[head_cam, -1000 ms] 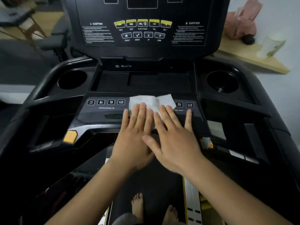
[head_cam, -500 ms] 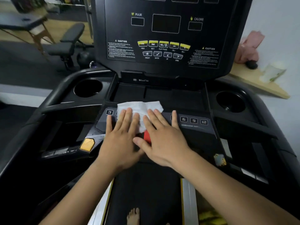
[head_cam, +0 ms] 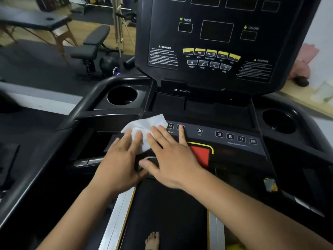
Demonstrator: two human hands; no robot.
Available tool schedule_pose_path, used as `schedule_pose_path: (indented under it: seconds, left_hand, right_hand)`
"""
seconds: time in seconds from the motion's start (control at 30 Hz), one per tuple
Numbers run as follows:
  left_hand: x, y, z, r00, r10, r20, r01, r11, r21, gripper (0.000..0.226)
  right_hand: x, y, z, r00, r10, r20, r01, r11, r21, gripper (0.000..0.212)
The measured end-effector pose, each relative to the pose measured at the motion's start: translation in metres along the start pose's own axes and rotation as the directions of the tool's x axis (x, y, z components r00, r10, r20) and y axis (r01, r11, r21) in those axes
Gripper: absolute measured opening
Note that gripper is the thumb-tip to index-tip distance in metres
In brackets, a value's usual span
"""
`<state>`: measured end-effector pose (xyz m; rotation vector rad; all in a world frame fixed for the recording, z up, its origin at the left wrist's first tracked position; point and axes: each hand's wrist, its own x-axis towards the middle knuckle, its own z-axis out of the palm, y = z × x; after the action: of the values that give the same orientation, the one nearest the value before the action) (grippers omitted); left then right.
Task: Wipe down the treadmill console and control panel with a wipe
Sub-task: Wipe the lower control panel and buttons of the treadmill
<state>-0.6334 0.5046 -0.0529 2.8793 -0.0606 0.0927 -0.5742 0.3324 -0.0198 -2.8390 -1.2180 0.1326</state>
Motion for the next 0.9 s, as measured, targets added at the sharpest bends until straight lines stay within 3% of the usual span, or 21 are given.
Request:
schedule_pose_path:
  seconds: [0.13, 0.27, 0.37, 0.53, 0.73, 0.9]
  left_hand:
    - [-0.014, 0.007, 0.000, 0.999, -0.021, -0.048, 0.022, 0.999, 0.028, 0.094]
    - [0.033, 0.017, -0.014, 0.997, -0.060, 0.052, 0.059, 0.998, 0.028, 0.103]
    - [0.048, 0.018, -0.020, 0.996, -0.039, 0.083, 0.035, 0.998, 0.055, 0.095]
    - [0.005, 0.023, -0.001, 0.997, 0.054, -0.056, -0.048, 0.993, 0.106, 0.073]
    - [0.040, 0.090, 0.012, 0.981, 0.193, 0.013, -0.192, 0.969, 0.152, 0.080]
    - [0.063, 0.164, 0.026, 0.925, 0.343, 0.166, -0.376, 0.894, 0.245, 0.098]
  right_hand:
    - [-0.022, 0.003, 0.000, 0.999, -0.015, 0.045, 0.015, 1.000, -0.007, 0.077]
    - [0.015, 0.019, -0.014, 0.996, 0.090, 0.019, -0.089, 0.995, -0.054, 0.077]
    - [0.031, 0.021, -0.015, 0.994, 0.108, -0.003, -0.108, 0.993, -0.039, 0.077]
    - [-0.013, 0.014, 0.004, 0.997, 0.033, -0.064, -0.035, 0.999, -0.022, 0.076]
    - [-0.046, 0.065, -0.006, 0.963, 0.261, -0.063, -0.265, 0.962, -0.070, 0.074]
    - [-0.108, 0.117, -0.001, 0.869, 0.479, -0.126, -0.483, 0.876, 0.002, 0.077]
